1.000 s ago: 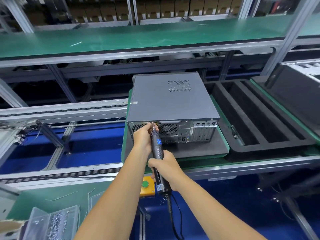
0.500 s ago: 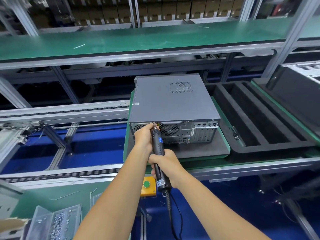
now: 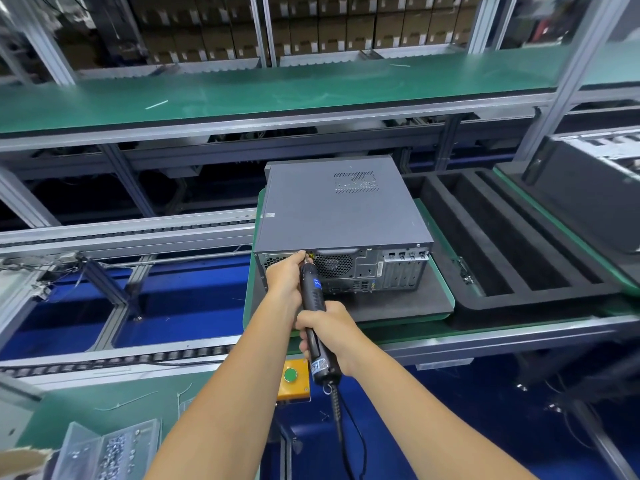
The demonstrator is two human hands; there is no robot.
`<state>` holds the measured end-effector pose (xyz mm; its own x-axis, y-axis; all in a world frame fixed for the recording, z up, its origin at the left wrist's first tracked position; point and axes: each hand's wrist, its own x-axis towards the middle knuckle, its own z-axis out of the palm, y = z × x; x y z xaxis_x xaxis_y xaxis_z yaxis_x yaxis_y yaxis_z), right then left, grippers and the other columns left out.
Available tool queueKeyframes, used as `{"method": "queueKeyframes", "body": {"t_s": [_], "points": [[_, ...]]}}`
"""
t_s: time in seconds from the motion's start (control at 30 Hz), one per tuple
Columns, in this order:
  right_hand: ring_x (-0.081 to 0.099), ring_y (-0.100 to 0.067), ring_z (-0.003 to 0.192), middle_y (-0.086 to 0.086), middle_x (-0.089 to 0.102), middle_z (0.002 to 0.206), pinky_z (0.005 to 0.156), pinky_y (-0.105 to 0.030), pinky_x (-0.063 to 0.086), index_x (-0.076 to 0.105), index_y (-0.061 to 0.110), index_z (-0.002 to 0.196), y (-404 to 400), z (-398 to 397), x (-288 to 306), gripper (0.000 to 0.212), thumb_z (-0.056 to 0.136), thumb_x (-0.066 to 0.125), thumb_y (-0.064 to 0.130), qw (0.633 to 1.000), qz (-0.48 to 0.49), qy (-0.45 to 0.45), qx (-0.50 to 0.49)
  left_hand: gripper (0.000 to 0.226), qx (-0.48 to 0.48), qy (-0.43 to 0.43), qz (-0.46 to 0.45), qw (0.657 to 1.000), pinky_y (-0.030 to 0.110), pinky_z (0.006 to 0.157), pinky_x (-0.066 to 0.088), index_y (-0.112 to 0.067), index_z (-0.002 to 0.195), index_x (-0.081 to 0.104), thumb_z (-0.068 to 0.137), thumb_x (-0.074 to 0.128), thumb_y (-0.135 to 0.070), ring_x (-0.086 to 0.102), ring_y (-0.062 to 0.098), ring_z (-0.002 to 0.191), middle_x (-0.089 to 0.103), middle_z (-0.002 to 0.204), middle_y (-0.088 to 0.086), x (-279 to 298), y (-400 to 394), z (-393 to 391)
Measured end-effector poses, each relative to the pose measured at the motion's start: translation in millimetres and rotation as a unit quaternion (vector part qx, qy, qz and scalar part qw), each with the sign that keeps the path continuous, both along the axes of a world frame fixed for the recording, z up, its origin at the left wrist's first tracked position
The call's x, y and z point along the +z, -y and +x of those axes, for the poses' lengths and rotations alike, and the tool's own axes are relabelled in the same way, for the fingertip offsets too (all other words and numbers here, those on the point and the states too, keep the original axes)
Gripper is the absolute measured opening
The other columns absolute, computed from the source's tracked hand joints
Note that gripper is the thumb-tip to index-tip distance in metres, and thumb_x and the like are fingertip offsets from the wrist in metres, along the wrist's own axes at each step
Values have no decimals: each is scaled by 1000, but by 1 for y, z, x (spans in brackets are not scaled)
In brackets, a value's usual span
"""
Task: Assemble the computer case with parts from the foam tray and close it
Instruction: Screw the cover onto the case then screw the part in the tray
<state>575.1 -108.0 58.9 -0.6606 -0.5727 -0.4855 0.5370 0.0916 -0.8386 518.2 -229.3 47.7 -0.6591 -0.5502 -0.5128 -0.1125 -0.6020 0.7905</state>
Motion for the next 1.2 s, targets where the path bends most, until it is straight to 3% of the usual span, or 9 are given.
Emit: {"method": "queueKeyframes", "body": {"t_s": [0.2,0.63,0.77,1.0,1.2], "points": [[57,-18,49,-11,54,68,48,-27,50,54,-1,110,-3,-2,0,32,80,64,1,1000,11,-2,4,11,8,-4,17,1000,26,56,49,-7,77,61,88,63,-8,58,16,59,62,70,7,3,-3,-1],[56,-19,50,-10,54,68,49,-28,50,55,3,100,-8,-3,0,23,80,66,4,1000,23,-15,15,6,13,17,-12,1000,27,60,51,-9,80,66,84,64,-13,60,17,62,67,72,4,-4,-2,-2],[55,-19,50,-11,53,70,48,-27,49,52,3,105,-11,-2,-2,28,81,66,3,999,29,-3,18,7,7,17,-13,1000,28,61,51,-9,80,67,85,64,-13,59,17,61,67,71,3,-6,-2,-2],[56,-17,50,-10,54,70,49,-27,50,53,7,100,-13,-6,-4,24,81,67,4,999,34,-14,29,9,17,-5,2,1000,26,58,51,-9,78,66,83,70,-14,60,14,58,67,70,3,-7,-1,-3],[57,-18,50,-10,55,73,52,-31,51,51,10,99,-17,-10,-5,25,80,67,7,995,58,-59,50,16,53,6,-66,996,22,49,46,-8,64,60,78,67,-8,52,15,50,61,61,3,-4,-9,-6]]}}
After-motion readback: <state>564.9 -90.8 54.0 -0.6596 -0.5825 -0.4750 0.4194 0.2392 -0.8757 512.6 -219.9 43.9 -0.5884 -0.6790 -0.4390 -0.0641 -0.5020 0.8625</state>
